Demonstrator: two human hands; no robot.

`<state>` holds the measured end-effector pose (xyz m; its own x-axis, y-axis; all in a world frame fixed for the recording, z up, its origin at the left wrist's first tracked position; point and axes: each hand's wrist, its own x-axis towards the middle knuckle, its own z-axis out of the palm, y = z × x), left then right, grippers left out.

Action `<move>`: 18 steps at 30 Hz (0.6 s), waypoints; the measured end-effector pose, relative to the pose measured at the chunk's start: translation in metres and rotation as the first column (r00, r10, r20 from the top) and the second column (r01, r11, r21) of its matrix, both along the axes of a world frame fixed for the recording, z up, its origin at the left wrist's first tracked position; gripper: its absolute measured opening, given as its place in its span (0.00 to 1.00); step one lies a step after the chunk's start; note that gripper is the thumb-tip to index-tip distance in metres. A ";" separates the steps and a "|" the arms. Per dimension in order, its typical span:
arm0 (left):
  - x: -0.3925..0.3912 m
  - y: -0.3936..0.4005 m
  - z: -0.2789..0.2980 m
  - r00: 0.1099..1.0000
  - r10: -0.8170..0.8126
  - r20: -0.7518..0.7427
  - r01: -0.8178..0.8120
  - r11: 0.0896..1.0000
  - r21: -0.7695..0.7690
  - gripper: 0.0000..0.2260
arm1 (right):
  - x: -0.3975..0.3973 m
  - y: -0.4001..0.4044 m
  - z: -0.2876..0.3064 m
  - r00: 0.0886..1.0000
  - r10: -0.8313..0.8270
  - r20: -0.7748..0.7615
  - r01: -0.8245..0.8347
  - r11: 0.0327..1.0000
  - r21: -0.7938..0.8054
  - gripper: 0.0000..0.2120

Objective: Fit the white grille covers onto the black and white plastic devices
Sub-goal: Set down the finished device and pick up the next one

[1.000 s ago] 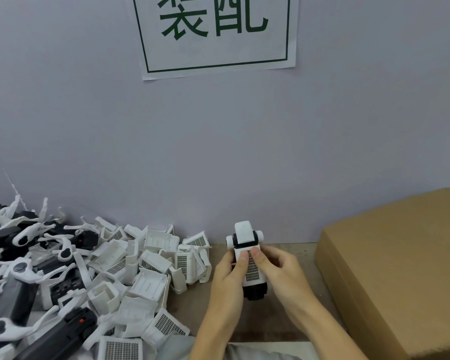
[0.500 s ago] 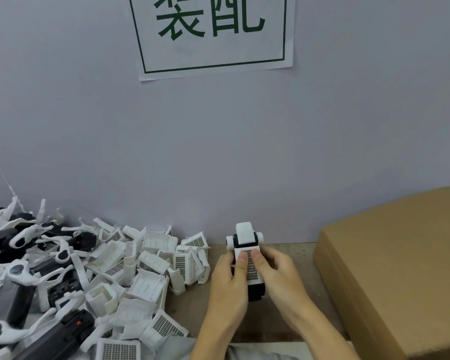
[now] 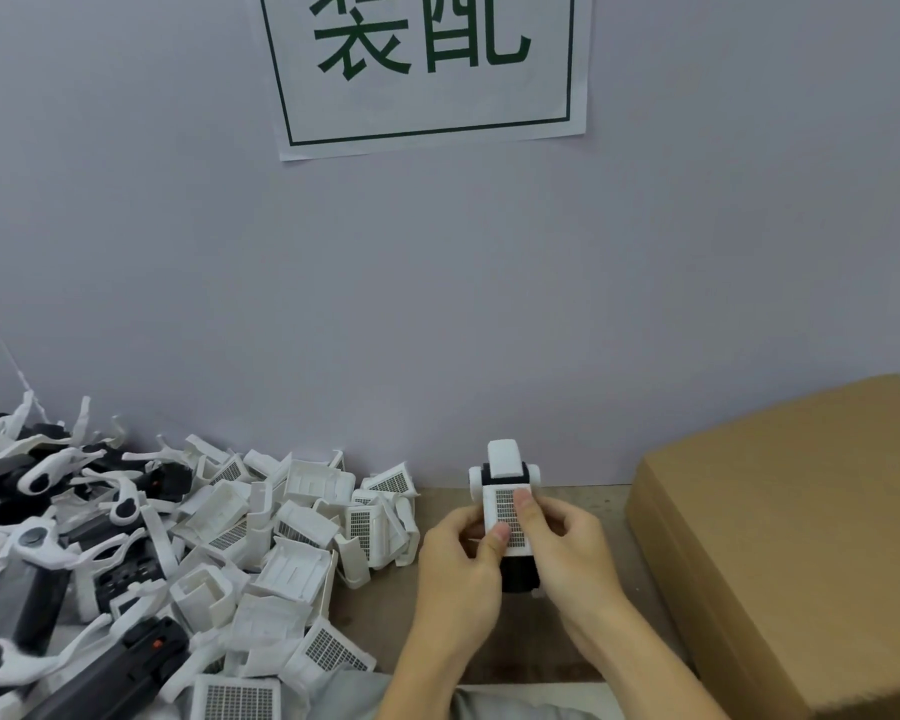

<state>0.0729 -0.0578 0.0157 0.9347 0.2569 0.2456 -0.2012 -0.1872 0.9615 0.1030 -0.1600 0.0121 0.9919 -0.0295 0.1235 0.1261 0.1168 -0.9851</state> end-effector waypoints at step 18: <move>0.007 0.003 -0.002 0.980 0.152 0.129 -0.116 0.960 -0.254 0.19 | -0.011 -0.017 0.026 0.977 -0.118 -0.179 0.063 0.957 -0.282 0.11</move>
<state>0.0800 -0.0546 0.0134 0.8462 0.4463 0.2911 -0.3320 0.0144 0.9432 0.0921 -0.1773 0.0384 0.9923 -0.1122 -0.0526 -0.0706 -0.1635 -0.9840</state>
